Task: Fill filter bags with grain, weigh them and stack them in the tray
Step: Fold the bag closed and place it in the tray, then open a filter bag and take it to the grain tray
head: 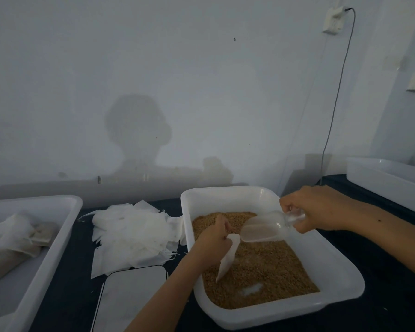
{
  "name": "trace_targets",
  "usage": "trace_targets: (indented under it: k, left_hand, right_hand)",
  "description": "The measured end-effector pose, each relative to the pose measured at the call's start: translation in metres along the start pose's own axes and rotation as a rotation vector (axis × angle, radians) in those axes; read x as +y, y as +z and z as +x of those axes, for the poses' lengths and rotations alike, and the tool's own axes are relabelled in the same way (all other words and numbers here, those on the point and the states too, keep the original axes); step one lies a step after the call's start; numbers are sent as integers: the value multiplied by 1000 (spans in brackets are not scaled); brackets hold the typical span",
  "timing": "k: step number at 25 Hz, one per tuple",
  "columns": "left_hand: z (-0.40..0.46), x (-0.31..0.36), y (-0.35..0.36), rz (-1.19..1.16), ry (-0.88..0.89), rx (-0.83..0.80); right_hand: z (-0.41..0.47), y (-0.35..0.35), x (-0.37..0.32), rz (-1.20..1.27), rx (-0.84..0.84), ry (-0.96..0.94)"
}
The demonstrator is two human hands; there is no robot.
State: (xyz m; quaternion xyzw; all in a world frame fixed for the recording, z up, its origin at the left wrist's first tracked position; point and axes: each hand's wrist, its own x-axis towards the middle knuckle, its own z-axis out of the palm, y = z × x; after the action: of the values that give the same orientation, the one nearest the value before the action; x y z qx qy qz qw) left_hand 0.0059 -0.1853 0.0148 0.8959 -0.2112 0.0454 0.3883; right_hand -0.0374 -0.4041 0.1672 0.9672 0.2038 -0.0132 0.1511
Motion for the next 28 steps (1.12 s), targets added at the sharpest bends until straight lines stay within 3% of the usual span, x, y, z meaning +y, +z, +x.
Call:
trace_targets:
  k: [6,15,23,28]
  left_hand:
    - [-1,4,-3,-16,-64,150]
    - [-4,7,-5,-28,-72,254]
    - [0,4,-4,-47,-136,307]
    - [1,3,-3,-18,-170,281]
  right_hand:
    - [5,63,-7,172,-208,-20]
    - [36,106,-41,393,-78,-195]
    - [6,111,-1,920,-135,-135]
    - [-6,77,20,896,-42,-38]
